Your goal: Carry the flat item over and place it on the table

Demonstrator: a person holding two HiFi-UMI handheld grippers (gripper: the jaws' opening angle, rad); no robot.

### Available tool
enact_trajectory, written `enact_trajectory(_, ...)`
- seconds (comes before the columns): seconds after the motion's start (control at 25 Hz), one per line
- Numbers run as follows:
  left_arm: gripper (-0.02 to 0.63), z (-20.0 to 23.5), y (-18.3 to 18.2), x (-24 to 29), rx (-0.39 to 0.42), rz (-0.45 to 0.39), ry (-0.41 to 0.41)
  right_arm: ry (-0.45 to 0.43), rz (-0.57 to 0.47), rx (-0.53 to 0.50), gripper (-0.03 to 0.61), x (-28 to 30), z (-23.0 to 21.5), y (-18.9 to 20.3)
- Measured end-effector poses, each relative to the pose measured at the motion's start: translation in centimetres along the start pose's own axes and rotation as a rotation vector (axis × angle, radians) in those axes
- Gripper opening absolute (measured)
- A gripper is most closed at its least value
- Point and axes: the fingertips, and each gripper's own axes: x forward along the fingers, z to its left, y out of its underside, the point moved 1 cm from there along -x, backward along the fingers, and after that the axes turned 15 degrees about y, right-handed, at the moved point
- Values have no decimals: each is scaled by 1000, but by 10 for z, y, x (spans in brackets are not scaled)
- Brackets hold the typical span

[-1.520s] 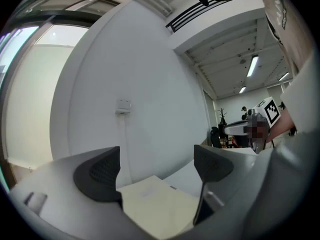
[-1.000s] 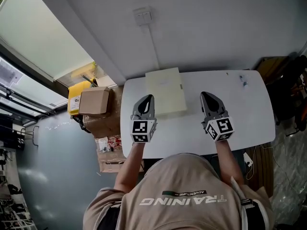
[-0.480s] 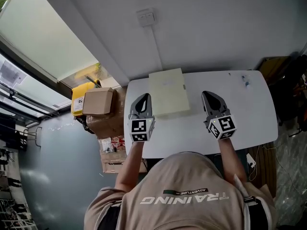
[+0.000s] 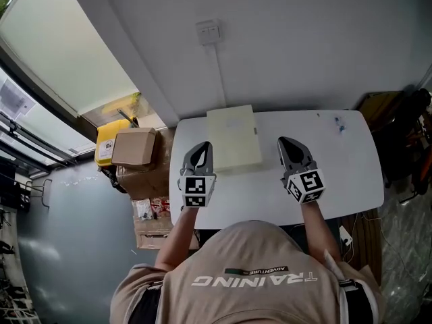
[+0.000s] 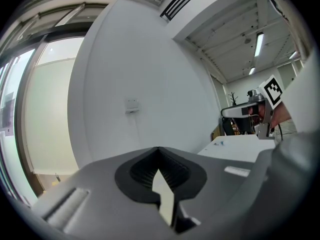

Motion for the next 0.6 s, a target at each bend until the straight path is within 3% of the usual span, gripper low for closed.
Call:
enact_trajectory(0.4, 6, 10, 3, 0, -31, 19, 9, 11, 37, -1, 5, 2, -10, 4)
enact_trajectory(0.6, 5, 8, 15, -20, -31, 60, 13, -9, 80, 9, 5, -9, 12, 26)
